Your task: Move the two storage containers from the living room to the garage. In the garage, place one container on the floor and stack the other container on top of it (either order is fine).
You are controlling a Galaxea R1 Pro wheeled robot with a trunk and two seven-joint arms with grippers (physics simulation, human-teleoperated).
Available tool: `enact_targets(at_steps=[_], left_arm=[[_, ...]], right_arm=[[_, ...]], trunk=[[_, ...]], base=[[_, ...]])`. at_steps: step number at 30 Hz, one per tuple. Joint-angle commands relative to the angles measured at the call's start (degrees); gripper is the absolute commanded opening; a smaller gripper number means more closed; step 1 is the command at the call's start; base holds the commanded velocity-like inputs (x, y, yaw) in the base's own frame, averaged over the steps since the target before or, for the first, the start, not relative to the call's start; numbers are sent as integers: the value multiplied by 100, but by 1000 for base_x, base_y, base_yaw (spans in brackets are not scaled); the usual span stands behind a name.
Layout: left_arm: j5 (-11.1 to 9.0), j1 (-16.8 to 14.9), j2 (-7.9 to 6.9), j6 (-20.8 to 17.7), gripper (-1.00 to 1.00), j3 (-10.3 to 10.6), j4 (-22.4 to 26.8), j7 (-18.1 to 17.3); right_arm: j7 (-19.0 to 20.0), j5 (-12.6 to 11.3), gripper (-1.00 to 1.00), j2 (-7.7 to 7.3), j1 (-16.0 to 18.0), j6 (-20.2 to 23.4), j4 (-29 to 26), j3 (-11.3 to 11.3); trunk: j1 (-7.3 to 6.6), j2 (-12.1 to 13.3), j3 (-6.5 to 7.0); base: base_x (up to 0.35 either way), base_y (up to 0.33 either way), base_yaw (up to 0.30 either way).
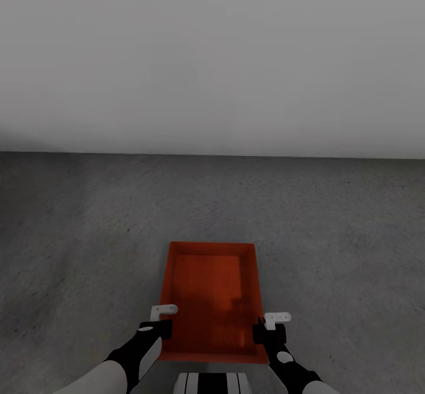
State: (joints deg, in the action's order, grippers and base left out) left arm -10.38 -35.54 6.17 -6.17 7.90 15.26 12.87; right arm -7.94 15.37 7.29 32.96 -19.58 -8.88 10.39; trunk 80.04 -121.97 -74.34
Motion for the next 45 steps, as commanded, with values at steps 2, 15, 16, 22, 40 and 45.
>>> enact_targets(at_steps=[2, 15, 16, 22, 40, 45], left_arm=[[116, -5, -37, -24, -100, -131, 37, 75], [116, -4, -38, -24, -100, -131, 38, 75], [116, -5, -39, -24, -100, -131, 38, 75], [116, -4, -39, -24, -100, -131, 38, 75], [115, -5, -39, -24, -100, -131, 38, 75], [114, -5, -37, -24, -100, -131, 38, 75]], right_arm=[[-22, 15, -100, 2, 0, -19, 18, 180], [-15, 16, -100, 0, 0, -19, 18, 183], [-15, 17, -100, 0, 0, -19, 18, 183], [-17, 19, -100, 0, 0, -14, 18, 180], [-15, 19, -100, 0, 0, -17, 18, 178], [-15, 19, -100, 0, 0, -18, 18, 178]], trunk=[[-1, -1, -3], [-1, -1, -3], [-1, -1, -3], [-1, -1, -3], [307, -563, -254], [307, -563, -254]], base=[[0, 0, 27], [0, 0, 38], [0, 0, 1], [0, 0, 0], [0, 0, 0], [0, 0, 0]])
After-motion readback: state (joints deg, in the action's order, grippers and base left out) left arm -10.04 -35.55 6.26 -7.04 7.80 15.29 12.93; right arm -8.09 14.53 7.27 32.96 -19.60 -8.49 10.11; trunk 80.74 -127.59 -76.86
